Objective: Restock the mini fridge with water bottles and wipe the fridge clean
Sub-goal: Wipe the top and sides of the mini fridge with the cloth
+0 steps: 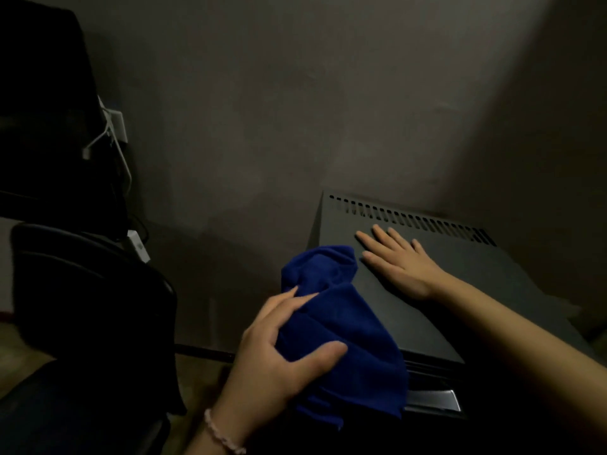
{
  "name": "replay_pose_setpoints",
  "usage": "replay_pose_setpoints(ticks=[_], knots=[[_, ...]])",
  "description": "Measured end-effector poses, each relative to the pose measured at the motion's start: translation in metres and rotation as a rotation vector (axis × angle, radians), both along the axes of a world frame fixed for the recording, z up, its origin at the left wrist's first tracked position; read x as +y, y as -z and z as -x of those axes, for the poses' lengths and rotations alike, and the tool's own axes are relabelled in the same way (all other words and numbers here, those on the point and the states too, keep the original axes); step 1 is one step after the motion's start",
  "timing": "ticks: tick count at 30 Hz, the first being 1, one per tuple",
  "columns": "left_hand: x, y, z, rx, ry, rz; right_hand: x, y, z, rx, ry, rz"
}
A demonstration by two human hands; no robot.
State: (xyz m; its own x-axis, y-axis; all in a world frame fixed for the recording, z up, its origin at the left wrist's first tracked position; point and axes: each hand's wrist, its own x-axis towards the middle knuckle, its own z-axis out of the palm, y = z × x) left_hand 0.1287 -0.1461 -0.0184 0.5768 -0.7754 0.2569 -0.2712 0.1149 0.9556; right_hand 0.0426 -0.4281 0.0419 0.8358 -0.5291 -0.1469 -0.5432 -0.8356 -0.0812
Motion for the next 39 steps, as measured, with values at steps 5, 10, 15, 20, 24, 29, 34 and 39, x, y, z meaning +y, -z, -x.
replay_pose_setpoints(ticks=[5,10,15,20,24,29,34,39], knots=[[-0.017,0.025,-0.008,0.325,0.098,0.095,0.001,0.001,-0.001,0.004,0.003,0.008],[-0.043,0.040,-0.022,0.381,0.029,0.052,0.003,0.001,0.001,-0.029,-0.002,0.028],[-0.088,0.037,-0.067,0.291,0.069,0.091,0.004,-0.002,0.001,-0.068,-0.011,0.013],[-0.103,0.034,-0.077,0.301,0.169,0.077,0.005,-0.003,0.002,-0.067,-0.010,0.002],[-0.094,0.030,-0.066,0.269,0.180,0.074,0.004,-0.003,0.001,-0.067,-0.010,0.009],[-0.054,0.022,-0.033,0.308,0.123,0.130,0.006,-0.004,0.002,-0.062,-0.011,0.010],[0.002,0.026,0.007,0.245,0.127,0.081,0.008,-0.003,0.002,-0.053,-0.016,0.022],[-0.018,0.025,-0.001,0.238,0.049,0.142,0.003,-0.002,0.001,-0.044,-0.019,0.026]])
